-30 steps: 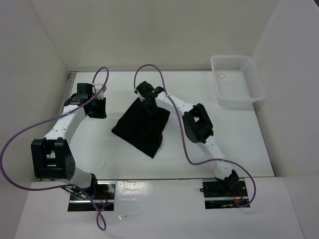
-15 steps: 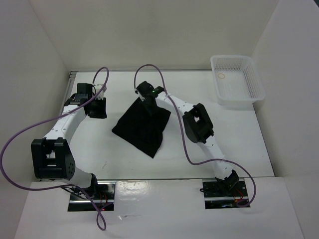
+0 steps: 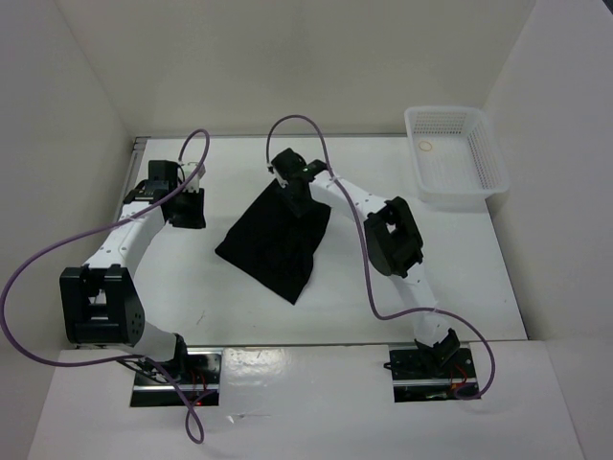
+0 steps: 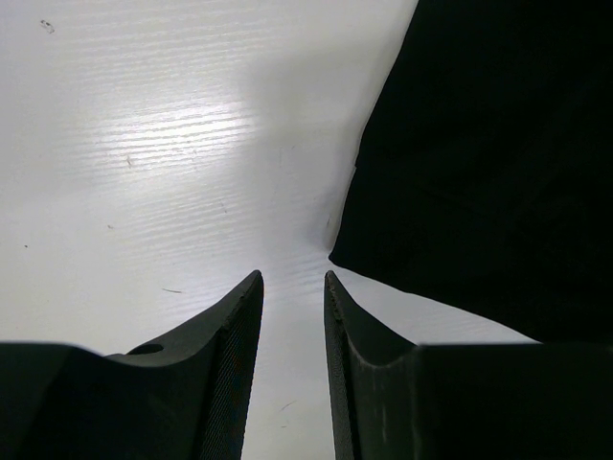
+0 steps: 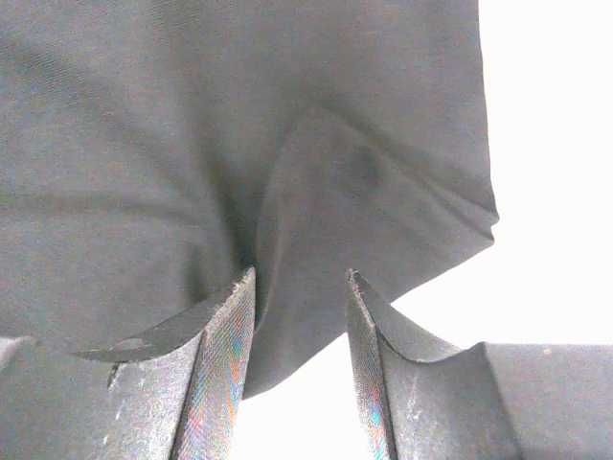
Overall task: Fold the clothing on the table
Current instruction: Flatten the skirt out
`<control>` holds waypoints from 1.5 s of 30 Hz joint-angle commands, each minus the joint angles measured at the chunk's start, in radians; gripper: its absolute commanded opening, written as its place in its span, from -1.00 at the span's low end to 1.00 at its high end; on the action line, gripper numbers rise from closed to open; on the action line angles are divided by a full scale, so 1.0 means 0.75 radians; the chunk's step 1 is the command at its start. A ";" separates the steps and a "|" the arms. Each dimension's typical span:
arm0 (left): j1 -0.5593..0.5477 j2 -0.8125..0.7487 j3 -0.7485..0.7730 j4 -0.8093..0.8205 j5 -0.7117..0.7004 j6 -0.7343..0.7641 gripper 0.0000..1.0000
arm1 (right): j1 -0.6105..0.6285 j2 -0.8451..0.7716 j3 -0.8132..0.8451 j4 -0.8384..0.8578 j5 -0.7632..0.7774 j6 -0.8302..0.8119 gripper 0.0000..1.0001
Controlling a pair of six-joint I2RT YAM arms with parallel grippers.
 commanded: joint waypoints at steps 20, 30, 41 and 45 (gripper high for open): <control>0.008 0.036 0.016 -0.020 0.054 0.040 -0.22 | -0.081 0.024 0.155 -0.018 -0.063 0.033 -0.06; 0.008 0.036 0.016 -0.020 0.054 0.040 -0.22 | -0.036 0.122 0.292 -0.077 -0.188 0.116 -0.09; 0.008 0.023 0.004 -0.020 0.028 0.040 -0.22 | 0.024 0.179 0.308 -0.077 -0.147 0.143 -0.11; 0.008 0.023 0.004 -0.020 0.028 0.040 -0.22 | 0.024 0.167 0.273 -0.063 -0.094 0.143 -0.11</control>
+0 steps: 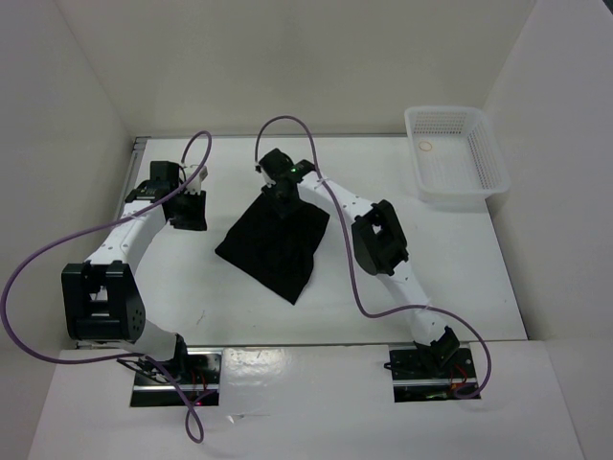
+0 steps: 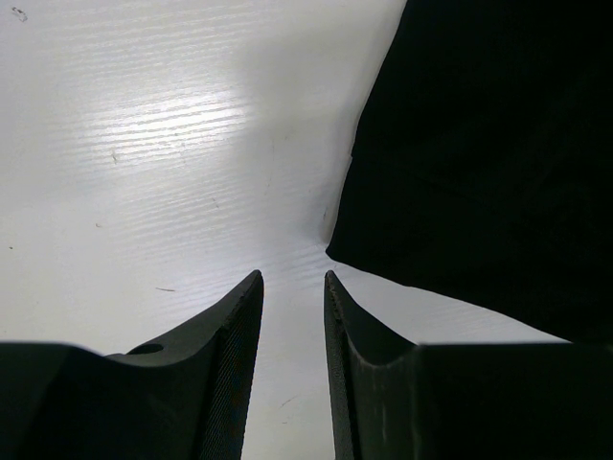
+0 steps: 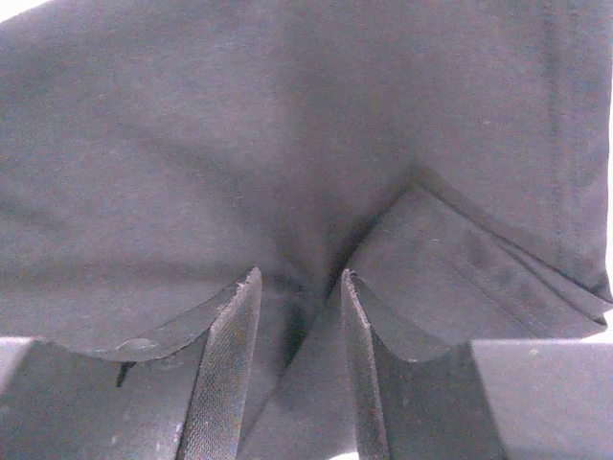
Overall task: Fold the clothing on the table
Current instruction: Flatten the skirt out
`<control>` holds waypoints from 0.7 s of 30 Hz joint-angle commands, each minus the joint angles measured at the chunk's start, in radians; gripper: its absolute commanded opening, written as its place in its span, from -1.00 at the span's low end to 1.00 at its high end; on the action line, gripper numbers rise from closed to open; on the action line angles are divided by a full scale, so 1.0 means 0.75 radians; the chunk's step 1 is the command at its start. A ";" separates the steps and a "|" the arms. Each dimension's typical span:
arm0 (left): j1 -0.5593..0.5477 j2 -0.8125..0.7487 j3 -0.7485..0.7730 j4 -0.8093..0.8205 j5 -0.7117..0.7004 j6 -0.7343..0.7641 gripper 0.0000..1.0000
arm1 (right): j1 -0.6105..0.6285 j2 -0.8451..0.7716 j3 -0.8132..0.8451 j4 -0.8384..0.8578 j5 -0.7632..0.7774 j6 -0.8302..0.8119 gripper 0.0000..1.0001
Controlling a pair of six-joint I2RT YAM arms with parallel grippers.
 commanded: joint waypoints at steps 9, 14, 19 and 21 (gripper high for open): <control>0.008 0.007 0.004 0.000 0.003 0.014 -0.22 | -0.005 -0.025 -0.028 0.029 0.121 0.022 -0.13; 0.008 0.007 0.004 0.000 0.003 0.014 -0.22 | -0.020 -0.013 -0.028 0.029 0.149 0.022 -0.13; 0.008 0.019 0.004 0.000 0.003 0.014 -0.22 | -0.061 -0.013 -0.028 0.029 0.162 0.022 -0.16; 0.008 0.019 0.004 0.000 0.003 0.014 -0.22 | -0.061 -0.013 -0.041 0.029 0.162 0.022 -0.16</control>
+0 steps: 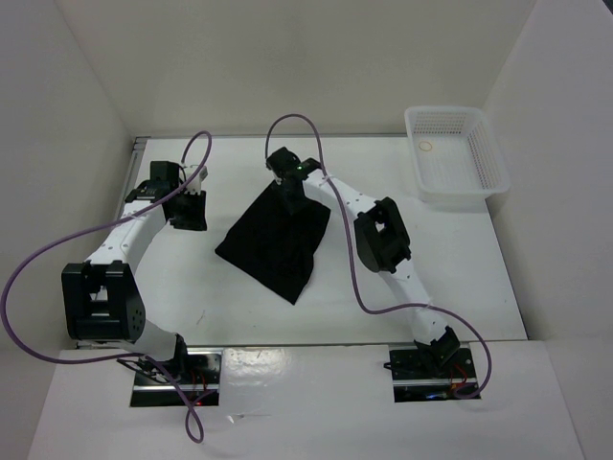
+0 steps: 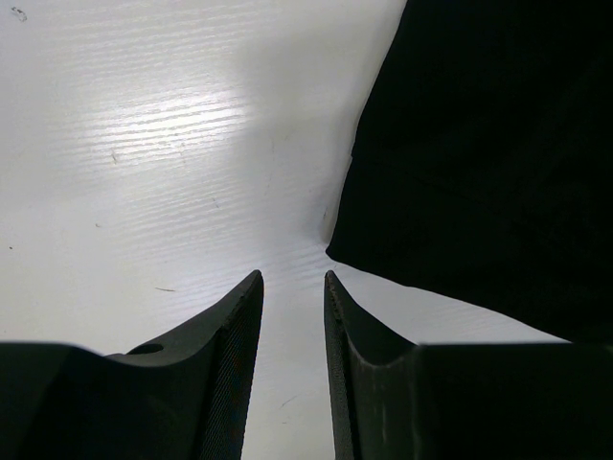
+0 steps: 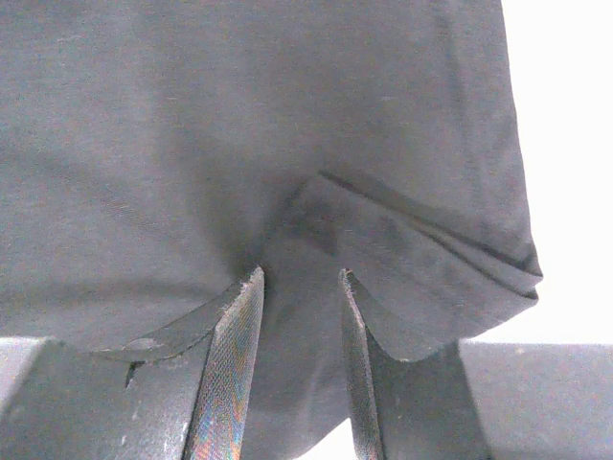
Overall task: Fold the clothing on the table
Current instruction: Flatten the skirt out
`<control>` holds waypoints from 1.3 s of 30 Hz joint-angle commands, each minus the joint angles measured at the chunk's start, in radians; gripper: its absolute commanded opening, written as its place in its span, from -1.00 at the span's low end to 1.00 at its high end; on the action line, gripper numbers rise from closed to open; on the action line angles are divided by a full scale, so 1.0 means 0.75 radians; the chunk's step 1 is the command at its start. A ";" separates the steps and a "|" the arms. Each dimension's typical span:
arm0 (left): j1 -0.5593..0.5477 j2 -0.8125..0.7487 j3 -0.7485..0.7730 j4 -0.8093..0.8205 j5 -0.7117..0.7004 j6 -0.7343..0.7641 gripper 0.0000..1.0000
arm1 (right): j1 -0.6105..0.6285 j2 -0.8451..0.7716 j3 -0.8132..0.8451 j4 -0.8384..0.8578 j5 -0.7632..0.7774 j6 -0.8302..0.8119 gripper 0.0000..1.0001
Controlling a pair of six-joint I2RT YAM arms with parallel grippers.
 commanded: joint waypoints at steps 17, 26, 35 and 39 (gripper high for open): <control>0.008 0.031 0.016 0.000 0.004 0.014 -0.22 | -0.021 -0.013 -0.028 0.035 -0.014 0.022 -0.30; 0.008 0.031 0.016 0.000 0.016 0.014 -0.22 | -0.021 -0.025 -0.028 0.023 -0.026 -0.005 -1.00; 0.008 0.031 0.004 0.000 0.043 0.014 -0.22 | -0.082 -0.311 -0.183 0.064 0.058 -0.081 -1.00; 0.008 0.043 0.004 0.000 0.055 0.014 -0.22 | -0.166 -0.497 -0.412 0.113 0.086 -0.111 -1.00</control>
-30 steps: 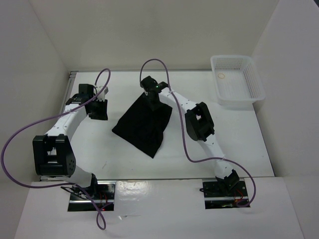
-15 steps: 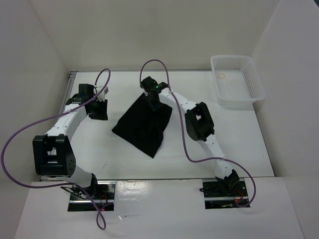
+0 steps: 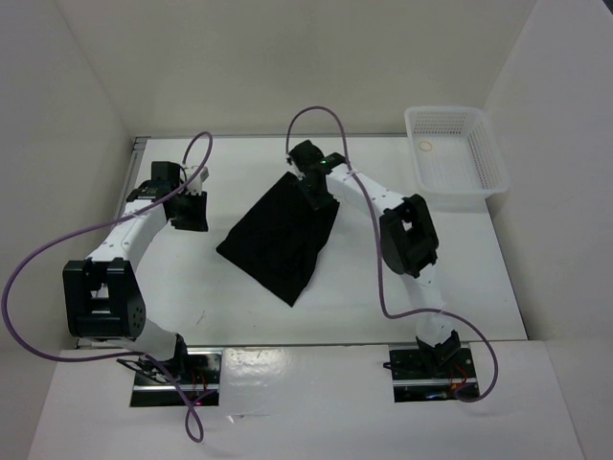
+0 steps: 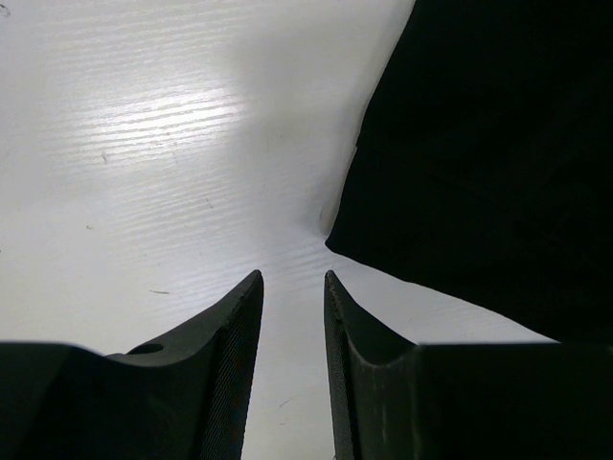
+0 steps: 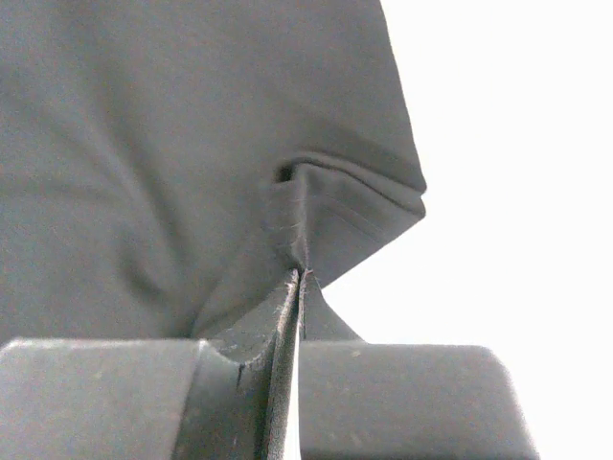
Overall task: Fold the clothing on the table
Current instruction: Flatten the skirt out
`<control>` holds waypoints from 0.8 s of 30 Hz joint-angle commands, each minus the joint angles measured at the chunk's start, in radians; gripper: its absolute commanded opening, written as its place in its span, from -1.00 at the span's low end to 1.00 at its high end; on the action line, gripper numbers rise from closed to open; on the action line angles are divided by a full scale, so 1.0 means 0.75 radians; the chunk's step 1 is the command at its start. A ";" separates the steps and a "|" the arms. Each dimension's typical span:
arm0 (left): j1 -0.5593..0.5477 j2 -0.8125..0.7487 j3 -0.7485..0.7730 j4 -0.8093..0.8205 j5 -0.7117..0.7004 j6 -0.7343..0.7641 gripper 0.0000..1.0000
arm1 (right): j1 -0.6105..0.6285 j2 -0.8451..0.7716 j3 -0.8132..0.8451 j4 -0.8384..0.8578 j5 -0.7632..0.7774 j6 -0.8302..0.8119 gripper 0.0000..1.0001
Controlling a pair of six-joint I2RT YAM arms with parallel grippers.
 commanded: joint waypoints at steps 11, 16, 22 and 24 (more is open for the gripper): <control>0.008 0.036 0.004 -0.012 0.115 0.039 -0.22 | -0.171 -0.509 -0.497 0.101 0.141 -0.123 -0.90; 0.008 0.036 0.004 -0.013 0.128 0.039 -0.22 | -0.183 -0.472 -0.671 0.087 0.284 -0.123 -0.51; 0.008 0.036 0.004 -0.027 0.152 0.051 -0.28 | -0.290 -0.362 -0.684 0.085 0.488 -0.031 -0.03; 0.008 0.022 0.018 -0.027 0.152 0.051 -0.31 | -0.302 -0.349 -0.617 0.038 0.450 -0.031 0.00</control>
